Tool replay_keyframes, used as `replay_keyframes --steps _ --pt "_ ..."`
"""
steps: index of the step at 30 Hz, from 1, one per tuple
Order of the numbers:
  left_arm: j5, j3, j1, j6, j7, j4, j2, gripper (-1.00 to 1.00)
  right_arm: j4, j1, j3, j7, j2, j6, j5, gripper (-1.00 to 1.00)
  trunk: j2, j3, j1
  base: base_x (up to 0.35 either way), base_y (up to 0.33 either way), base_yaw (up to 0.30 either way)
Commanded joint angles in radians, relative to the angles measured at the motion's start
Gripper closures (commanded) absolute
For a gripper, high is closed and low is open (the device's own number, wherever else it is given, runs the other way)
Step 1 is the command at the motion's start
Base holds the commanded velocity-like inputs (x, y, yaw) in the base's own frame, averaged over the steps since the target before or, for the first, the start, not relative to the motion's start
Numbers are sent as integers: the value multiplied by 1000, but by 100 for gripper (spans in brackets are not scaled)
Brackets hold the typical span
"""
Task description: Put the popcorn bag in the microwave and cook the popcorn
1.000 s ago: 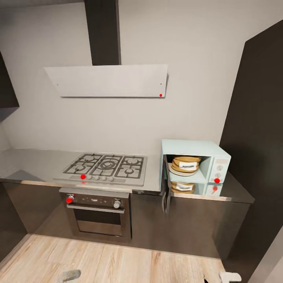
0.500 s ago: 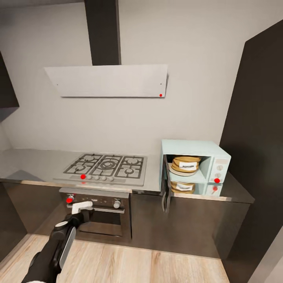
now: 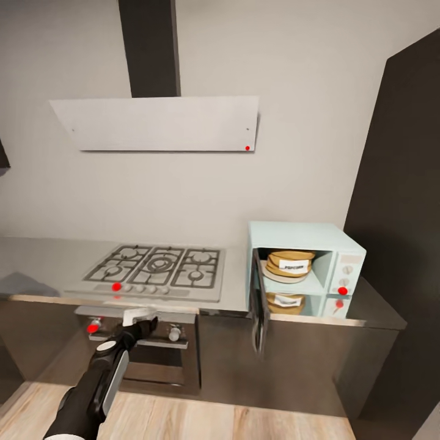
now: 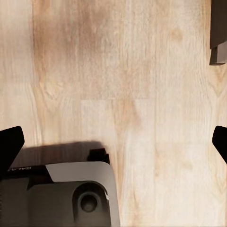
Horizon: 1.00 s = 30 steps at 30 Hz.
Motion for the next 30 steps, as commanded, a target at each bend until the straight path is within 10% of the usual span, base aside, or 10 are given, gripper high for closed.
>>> replay_keyframes --steps 1,8,19,24,30 --pt "1 0 0 5 0 -1 -1 -100 2 -1 -8 2 0 1 10 -100 -1 0 1 341 0 -245" --pt "1 -16 0 4 -2 0 -1 -100 2 -1 -8 2 7 4 10 -100 -1 0 1 310 0 -266" --pt "1 -159 0 4 -4 3 -3 -100 2 0 -8 2 14 4 10 -100 -1 0 1 91 0 -271" --pt "1 -247 0 6 -114 3 -5 -100 2 0 -8 2 16 4 10 -100 -1 0 1 1 0 -271" --pt "2 -264 0 5 -264 3 -35 -100 2 1 -8 2 17 4 11 -100 -1 0 1 0 0 -271"
